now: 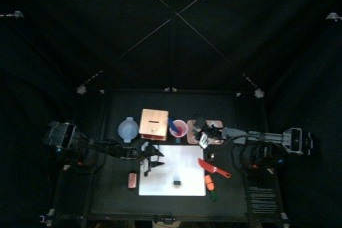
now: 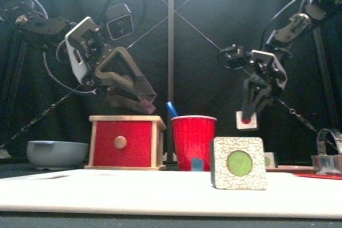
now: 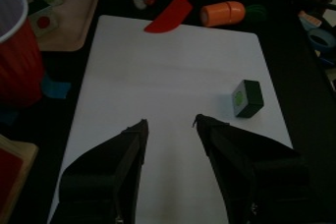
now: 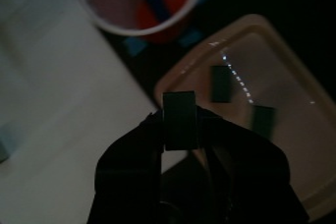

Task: Place sushi on board then cut the sushi with the knife then place the pieces on the plate
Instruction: Place the 4 sushi pieces on the plate

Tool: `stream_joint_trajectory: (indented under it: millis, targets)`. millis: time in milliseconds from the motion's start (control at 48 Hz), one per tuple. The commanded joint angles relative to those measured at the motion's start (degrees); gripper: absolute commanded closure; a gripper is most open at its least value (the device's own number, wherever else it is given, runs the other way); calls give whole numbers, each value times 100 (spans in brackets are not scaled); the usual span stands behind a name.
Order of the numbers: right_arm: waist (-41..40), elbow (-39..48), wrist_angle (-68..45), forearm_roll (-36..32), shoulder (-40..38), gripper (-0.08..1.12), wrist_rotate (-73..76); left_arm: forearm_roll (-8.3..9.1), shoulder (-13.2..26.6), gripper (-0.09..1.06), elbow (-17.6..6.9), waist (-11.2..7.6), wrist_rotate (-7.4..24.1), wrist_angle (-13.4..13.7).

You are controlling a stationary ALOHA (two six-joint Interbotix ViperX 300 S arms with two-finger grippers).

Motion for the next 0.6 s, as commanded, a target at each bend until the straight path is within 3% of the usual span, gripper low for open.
stream_joint_trajectory:
  millis: [21,188,604]
  targets:
    - [-624,176,0,-35,-290,52,62,9,-35,15,-62,18,18,-18]
    - [-1160,519,0,-70,-211,51,158,9,-35,15,-62,35,18,-18]
    - [-1494,896,-176,-176,88,51,167,-9,-35,15,-70,44,0,-18]
